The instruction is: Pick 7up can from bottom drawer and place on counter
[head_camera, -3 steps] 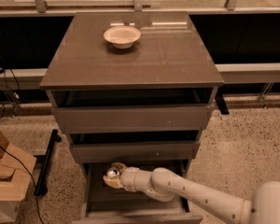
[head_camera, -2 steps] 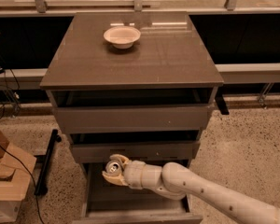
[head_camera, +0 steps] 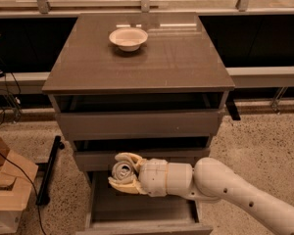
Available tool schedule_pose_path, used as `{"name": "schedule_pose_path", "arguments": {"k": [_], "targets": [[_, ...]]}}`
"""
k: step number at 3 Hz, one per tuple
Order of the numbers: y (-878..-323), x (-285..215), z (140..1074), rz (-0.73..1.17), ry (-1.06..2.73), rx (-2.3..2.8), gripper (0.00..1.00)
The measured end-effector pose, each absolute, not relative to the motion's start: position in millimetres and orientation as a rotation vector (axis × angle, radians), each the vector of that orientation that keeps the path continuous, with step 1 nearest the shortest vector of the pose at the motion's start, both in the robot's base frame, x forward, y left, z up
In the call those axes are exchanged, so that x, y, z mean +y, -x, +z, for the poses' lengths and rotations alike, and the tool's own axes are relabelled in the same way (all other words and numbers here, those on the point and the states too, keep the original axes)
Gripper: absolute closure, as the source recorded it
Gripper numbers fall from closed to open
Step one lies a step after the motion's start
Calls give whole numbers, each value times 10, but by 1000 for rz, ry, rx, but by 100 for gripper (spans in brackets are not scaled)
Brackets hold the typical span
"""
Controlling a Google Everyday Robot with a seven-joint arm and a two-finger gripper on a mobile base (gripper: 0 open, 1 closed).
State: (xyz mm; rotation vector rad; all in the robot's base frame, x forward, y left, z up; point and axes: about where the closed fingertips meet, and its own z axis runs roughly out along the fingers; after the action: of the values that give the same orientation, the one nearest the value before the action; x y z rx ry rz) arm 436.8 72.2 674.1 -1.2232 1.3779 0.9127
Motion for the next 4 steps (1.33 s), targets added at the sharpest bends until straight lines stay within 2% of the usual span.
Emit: {"name": "schedule_pose_path", "arguments": {"k": [2,4], "targets": [[-4425,685,6943,856,1238,1364,100],[-4580,565,8114,634,1381,1211,100]]}}
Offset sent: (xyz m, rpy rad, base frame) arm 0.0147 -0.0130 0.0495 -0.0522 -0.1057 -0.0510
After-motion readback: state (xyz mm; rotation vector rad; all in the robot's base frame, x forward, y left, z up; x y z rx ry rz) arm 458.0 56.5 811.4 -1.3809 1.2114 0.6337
